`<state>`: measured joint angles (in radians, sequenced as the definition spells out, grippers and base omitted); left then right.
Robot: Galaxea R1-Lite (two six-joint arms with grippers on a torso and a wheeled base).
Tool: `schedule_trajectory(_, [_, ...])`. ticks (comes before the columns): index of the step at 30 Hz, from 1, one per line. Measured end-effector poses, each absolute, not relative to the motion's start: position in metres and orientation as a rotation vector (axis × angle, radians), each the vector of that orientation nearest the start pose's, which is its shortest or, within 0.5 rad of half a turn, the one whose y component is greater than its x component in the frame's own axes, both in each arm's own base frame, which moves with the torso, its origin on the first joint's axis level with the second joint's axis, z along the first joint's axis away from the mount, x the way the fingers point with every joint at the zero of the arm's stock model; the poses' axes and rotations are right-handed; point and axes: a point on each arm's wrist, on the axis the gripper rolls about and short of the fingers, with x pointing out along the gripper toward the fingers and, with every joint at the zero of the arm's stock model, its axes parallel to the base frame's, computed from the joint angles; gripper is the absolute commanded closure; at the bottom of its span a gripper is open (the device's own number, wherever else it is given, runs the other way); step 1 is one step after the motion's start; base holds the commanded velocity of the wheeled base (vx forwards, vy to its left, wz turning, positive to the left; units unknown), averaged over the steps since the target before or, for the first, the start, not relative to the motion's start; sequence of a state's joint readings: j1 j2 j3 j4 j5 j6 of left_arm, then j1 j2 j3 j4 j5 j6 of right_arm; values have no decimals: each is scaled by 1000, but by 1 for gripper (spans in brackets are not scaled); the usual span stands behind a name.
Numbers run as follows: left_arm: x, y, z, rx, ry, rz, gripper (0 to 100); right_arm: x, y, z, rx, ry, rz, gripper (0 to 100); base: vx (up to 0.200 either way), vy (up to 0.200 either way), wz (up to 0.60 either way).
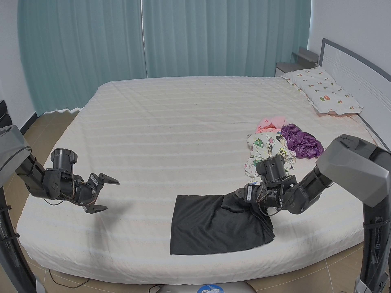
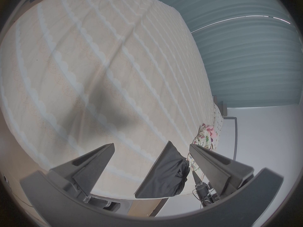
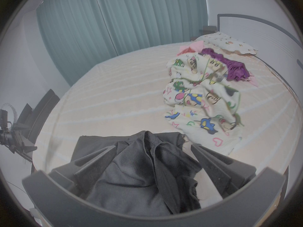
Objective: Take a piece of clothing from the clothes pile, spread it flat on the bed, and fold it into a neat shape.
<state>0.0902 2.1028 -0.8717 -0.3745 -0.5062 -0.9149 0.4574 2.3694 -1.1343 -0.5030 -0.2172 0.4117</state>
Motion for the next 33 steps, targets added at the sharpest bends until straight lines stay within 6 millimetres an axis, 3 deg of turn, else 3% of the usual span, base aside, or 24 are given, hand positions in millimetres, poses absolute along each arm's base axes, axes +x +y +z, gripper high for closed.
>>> schedule_trajectory(2, [346,20,44,-1101,962,15,0,383,184,-7,143,741,82,0,0,0,0])
schedule_trajectory(3, [346,20,44,-1101,961,15,0,386,186,-11,142,744,82,100,0,0,0])
schedule_trajectory(11, [347,20,44,-1101,960,14,0,395,186,-26,149,754,61,100,0,0,0])
schedule_trajectory(25, [346,20,44,-1100,961,16,0,406,152,-14,378,747,-14,100,0,0,0])
schedule_trajectory(33, [346,20,43,-1101,964,19,0,407,136,-13,418,757,-39,100,0,0,0])
